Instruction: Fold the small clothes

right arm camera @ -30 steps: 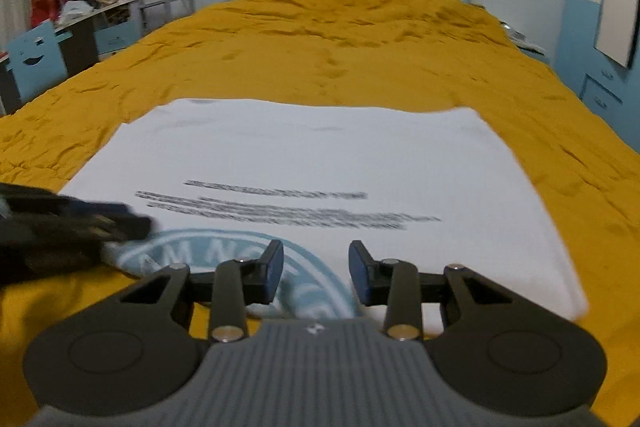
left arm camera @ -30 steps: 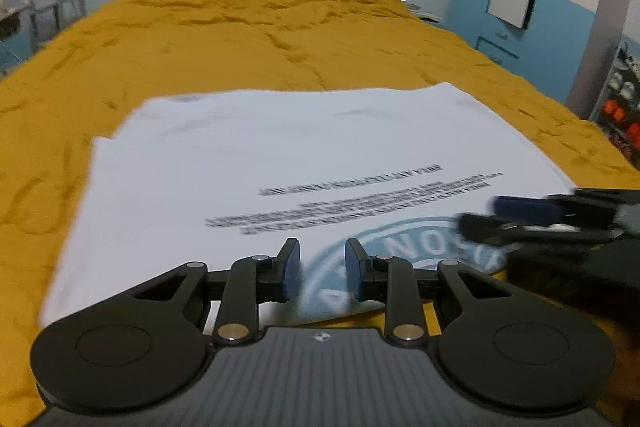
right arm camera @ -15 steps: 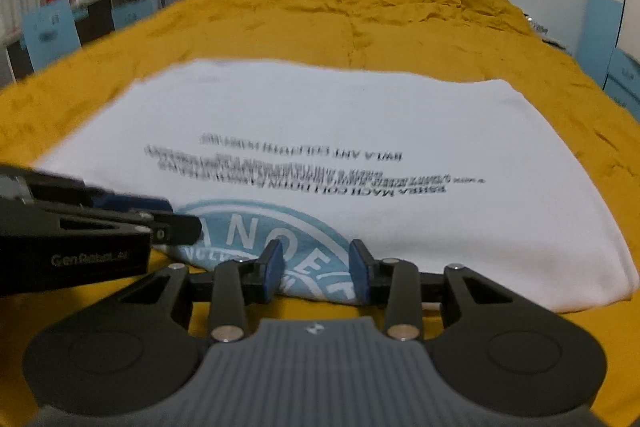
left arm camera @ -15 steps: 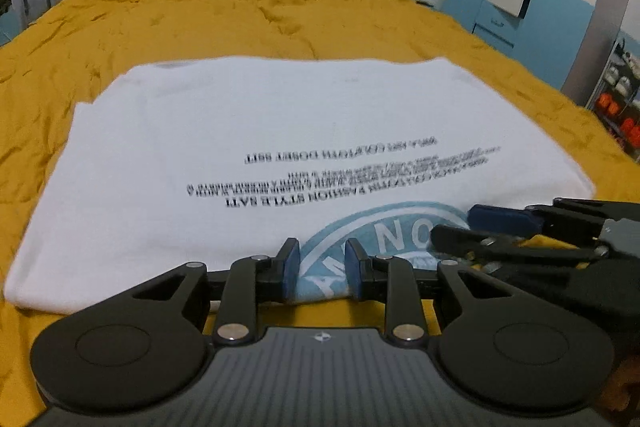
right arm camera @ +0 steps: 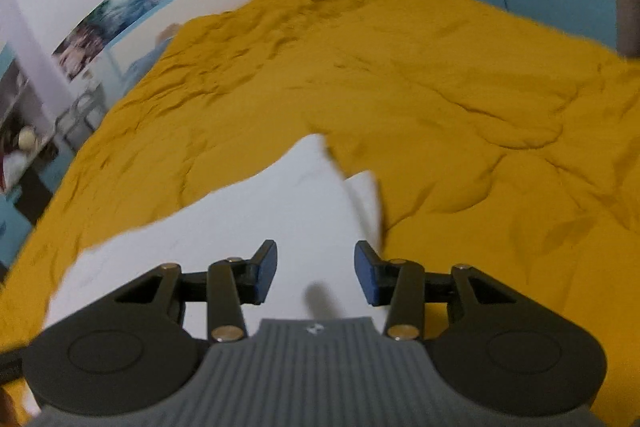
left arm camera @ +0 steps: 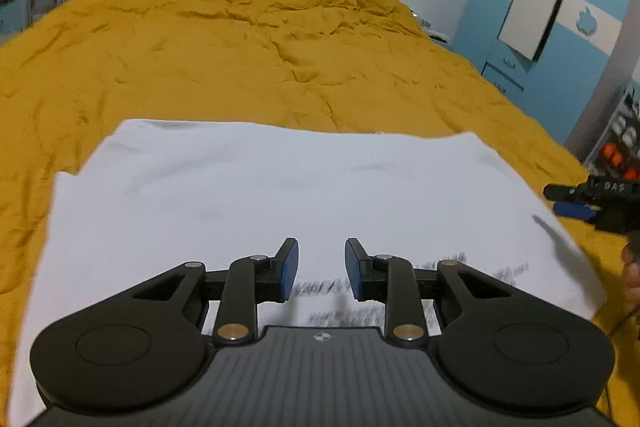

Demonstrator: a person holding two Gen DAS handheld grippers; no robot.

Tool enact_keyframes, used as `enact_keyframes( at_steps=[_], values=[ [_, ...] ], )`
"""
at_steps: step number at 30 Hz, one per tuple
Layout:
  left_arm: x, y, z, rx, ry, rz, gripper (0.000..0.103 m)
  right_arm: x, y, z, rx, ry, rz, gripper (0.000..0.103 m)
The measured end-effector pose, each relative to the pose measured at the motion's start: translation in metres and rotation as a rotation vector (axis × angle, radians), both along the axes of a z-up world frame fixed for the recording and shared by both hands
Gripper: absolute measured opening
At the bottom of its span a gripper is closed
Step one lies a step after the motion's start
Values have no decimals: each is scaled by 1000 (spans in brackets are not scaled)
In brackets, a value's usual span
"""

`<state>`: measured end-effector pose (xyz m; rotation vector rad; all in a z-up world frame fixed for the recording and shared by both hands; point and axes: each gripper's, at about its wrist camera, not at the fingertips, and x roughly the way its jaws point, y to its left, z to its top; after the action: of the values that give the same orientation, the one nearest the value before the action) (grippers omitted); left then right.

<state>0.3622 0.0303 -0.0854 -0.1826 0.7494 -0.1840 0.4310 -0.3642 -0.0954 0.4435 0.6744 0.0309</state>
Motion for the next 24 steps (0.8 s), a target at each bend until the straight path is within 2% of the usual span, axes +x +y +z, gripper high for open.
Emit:
enact_keyframes(
  at_steps=[7, 8, 13, 18, 21, 24],
  values=[
    [47, -15, -14, -31, 18, -21, 32, 58, -46, -25, 150, 64, -2, 39],
    [53, -17, -16, -31, 18, -27, 32, 61, -47, -30, 162, 72, 3, 36],
    [90, -27, -29, -31, 39, -33, 32, 68, -52, -49, 201, 63, 38, 30],
    [125, -34, -47, -9, 67, 15, 32, 79, -55, -55, 219, 48, 72, 28],
    [138, -39, -52, 0, 49, 32, 32, 84, -52, -57, 212, 35, 95, 22],
    [146, -40, -56, -8, 69, 62, 32, 87, -50, -60, 212, 21, 106, 14]
  ],
)
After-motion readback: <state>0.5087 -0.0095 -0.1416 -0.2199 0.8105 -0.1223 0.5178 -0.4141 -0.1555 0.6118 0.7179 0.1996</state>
